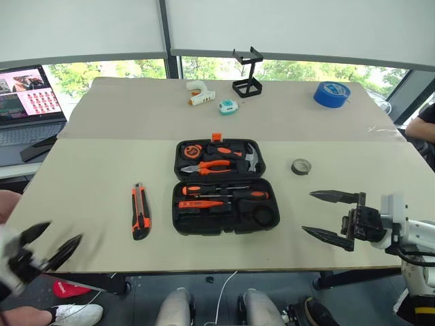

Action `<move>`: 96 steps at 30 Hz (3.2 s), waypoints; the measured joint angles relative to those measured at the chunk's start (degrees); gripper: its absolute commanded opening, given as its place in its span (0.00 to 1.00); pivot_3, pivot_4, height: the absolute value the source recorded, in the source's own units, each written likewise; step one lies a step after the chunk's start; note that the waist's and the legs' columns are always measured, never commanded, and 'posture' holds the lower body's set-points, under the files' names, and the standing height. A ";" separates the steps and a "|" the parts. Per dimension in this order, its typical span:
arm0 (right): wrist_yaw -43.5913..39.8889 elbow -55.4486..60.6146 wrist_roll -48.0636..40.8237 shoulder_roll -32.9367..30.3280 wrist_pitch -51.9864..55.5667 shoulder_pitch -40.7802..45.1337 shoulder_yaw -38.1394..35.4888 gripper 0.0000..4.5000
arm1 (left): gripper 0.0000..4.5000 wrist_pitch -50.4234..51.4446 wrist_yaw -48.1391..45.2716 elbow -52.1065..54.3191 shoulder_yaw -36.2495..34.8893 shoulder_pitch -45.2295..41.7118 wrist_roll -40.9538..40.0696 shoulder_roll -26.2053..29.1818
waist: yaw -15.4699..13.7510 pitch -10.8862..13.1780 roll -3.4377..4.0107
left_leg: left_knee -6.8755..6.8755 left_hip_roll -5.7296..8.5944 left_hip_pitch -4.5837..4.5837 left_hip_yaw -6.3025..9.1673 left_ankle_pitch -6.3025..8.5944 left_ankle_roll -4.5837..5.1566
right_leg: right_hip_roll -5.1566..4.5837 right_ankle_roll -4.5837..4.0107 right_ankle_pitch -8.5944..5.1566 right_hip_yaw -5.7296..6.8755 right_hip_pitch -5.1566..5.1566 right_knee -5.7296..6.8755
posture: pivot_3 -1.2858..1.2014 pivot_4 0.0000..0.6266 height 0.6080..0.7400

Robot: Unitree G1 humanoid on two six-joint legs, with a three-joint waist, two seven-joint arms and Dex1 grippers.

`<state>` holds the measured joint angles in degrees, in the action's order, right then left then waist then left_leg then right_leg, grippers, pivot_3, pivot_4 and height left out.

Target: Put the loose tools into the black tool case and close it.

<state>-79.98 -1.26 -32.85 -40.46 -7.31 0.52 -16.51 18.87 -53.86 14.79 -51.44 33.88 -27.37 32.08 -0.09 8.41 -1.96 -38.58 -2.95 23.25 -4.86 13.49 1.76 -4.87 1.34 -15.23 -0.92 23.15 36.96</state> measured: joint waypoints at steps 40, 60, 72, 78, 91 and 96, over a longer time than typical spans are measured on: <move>4.22 8.22 -4.24 7.34 4.92 3.31 6.73 1.00 | 0.82 43.74 62.47 24.01 40.12 -35.31 0.76 -14.38 | -0.44 -0.21 0.36 | 0.31 0.23 -0.46 0.05 0.01 0.00 | -0.19 0.45 0.24 0.00 -0.78 -0.23 | 0.52 0.24 1.00; 4.86 9.00 -4.24 6.81 6.56 2.73 6.75 1.00 | 0.81 46.24 63.01 22.71 41.75 -34.63 7.11 -19.91 | -0.58 -0.21 0.36 | 0.32 0.24 -0.41 0.05 0.04 0.04 | -0.25 0.46 0.24 0.02 -0.79 -0.34 | 0.52 0.24 1.00; 5.81 10.18 -4.44 6.05 8.56 3.26 6.62 1.00 | 0.38 35.75 44.91 21.53 37.02 -28.27 5.09 -9.43 | -0.30 -0.15 0.28 | 0.55 0.19 -0.17 0.01 0.02 0.01 | -0.37 0.17 0.10 0.02 -0.38 -0.39 | 0.52 0.24 1.00; 5.87 11.98 -6.46 3.33 10.35 2.81 3.74 1.00 | 0.38 11.56 1.73 15.82 32.35 -30.63 -4.49 11.53 | -1.09 -0.03 0.32 | 0.69 0.21 0.19 -0.07 0.04 -0.37 | -0.57 -0.33 -0.10 0.17 0.03 -0.35 | 0.52 0.24 1.00; 0.98 11.20 -4.28 -1.77 7.06 -5.80 -0.76 1.00 | 0.38 10.07 -11.75 0.93 73.94 -63.13 14.37 8.69 | -0.39 0.04 0.24 | 0.67 0.42 0.56 -0.05 -0.14 0.26 | 0.06 0.80 0.39 0.00 0.00 -0.88 | 0.52 0.24 1.00; 2.24 12.90 -4.34 -1.19 6.67 -7.47 -1.29 1.00 | 0.38 11.24 -10.57 -0.78 77.13 -65.00 18.42 6.65 | -0.60 0.05 0.25 | 0.65 0.24 0.54 -0.01 -0.16 0.23 | 0.27 0.76 0.39 -0.01 0.00 -0.83 | 0.52 0.24 1.00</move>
<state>-77.74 11.64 -37.19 -41.65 -0.64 -6.96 -17.80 30.11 -64.44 14.01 25.69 -31.12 -8.95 38.73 -0.70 8.46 -1.72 -37.92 -2.71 23.79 -4.88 13.32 1.99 -4.61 2.10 -14.84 -0.93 23.15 36.13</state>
